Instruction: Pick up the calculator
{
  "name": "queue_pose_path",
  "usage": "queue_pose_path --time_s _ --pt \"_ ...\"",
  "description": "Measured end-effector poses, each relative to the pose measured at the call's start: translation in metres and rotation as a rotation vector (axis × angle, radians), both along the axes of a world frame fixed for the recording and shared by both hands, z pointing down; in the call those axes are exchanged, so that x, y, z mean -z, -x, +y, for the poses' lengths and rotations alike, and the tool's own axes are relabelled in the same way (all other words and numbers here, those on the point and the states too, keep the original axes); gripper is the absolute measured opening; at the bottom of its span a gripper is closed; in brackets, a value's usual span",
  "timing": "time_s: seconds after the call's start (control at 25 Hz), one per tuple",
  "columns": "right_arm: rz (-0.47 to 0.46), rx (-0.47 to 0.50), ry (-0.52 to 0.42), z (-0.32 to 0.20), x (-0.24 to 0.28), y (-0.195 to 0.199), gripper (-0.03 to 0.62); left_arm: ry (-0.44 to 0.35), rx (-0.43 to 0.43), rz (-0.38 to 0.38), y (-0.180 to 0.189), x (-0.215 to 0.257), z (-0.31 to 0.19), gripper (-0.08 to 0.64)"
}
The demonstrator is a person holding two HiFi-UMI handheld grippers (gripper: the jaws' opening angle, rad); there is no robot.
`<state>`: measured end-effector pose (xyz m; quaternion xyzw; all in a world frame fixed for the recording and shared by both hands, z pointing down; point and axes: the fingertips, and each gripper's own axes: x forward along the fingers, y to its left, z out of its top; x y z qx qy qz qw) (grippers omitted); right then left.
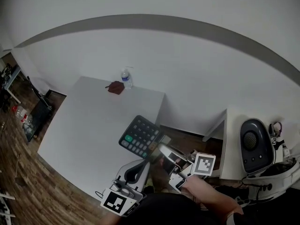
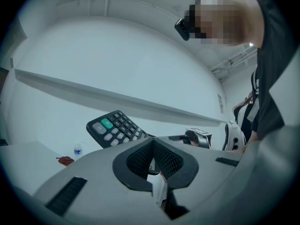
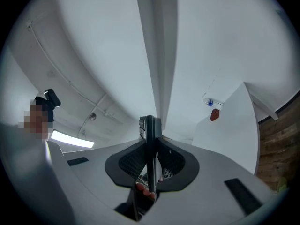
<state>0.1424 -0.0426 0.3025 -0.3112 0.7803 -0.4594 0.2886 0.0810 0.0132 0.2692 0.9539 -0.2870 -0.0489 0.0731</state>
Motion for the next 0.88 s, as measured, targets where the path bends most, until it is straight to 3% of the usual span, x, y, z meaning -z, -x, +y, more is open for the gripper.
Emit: queue_pose_path --time_s 0.12,0.32,0.88 --pt "0.001 -0.011 -0.019 0.008 0.007 0.000 0.063 -0.036 -0.010 0.025 0.001 0.011 0.006 0.005" --pt "-0.001 -0.017 -0.042 0.014 0.017 0.000 0.063 -0.025 -0.012 -0.003 0.000 0.009 0.013 0.005" --pt "0.005 -0.023 -0.047 0.021 0.014 0.003 0.063 -0.040 -0.021 0.009 0.001 0.009 0.020 0.005"
